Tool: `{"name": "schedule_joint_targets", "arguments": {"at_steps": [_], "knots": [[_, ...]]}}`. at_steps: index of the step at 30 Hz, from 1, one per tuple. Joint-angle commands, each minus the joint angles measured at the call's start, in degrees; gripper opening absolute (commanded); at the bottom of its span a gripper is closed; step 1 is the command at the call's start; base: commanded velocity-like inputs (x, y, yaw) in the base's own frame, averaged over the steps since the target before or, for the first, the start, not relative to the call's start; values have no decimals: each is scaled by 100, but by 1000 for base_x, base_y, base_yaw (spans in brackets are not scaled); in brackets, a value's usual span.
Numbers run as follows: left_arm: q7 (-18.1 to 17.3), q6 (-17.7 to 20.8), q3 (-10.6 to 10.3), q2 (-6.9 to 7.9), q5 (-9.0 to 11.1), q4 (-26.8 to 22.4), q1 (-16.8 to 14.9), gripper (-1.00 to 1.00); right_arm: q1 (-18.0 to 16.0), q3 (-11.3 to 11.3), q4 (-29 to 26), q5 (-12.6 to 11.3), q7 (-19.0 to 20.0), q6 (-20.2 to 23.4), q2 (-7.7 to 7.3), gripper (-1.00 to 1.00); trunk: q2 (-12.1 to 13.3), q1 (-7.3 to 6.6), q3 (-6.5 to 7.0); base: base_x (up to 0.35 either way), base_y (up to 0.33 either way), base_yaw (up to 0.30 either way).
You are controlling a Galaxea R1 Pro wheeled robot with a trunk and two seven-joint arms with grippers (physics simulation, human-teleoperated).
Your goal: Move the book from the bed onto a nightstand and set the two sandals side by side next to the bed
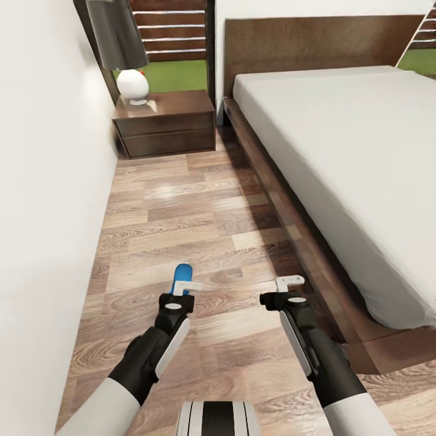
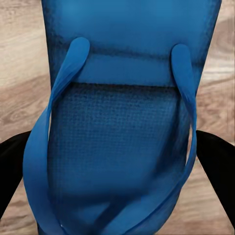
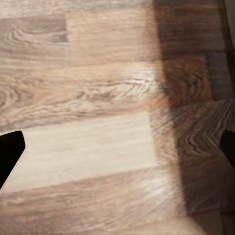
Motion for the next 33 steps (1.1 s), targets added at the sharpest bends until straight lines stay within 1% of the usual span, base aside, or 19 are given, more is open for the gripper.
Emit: {"name": "schedule_joint_targets", "arguments": {"at_steps": [1, 3, 6, 9, 10, 13, 14, 16, 20, 27, 30, 33], "knots": [[59, 17, -39, 2, 67, -86, 17, -100, 8, 5, -66, -38, -46, 38, -1, 100, 0, -3, 19, 0, 0, 0], [59, 39, -82, -23, 69, -188, 40, -100, 20, 3, -149, -38, -38, 58, -1, 100, 3, -8, 63, 0, 0, 0], [97, 77, -75, -11, 69, -303, 49, -100, 31, 12, -114, -31, -26, 60, -1, 100, 7, -16, 130, 0, 0, 0], [226, 131, -59, 2, 82, -410, 51, -100, 198, 47, -89, -19, -28, 59, -1, 100, 11, -24, 196, 0, 0, 0], [288, 157, -46, 7, 123, -398, 51, -100, 296, 60, -64, -29, -31, 62, -1, 100, 12, -26, 218, 0, 0, 0], [299, 164, -71, -8, 263, -396, 52, -100, 313, 62, -109, -28, -32, 71, -1, 100, 16, -34, 285, 0, 0, 0], [304, 167, 28, 4, 594, -440, 52, -100, 320, 55, -169, -36, -32, 102, -9, 100, 18, -37, 308, 0, 0, 84], [304, 167, 44, 4, 642, -439, 52, -100, 322, 54, -186, -42, -32, 139, -8, 100, 20, -42, 356, 0, 0, 143], [301, 167, 62, 7, 674, -424, 52, -100, 323, 54, -172, -47, -31, 172, -7, 100, 26, -52, 458, 0, 0, 208], [304, 167, 53, 7, 661, -445, 52, -100, 323, 54, -227, -51, -25, 188, -9, 100, 35, -70, 650, 0, 0, 223], [304, 164, 29, 6, 662, -447, 52, -100, 323, 54, -248, -52, -24, 199, -10, 100, 39, -78, 735, -43, -10, 86], [304, 161, 21, 5, 664, -447, 52, -100, 324, 54, -289, -54, -24, 240, -10, 100, 43, -86, 808, -201, -57, 27]]}}
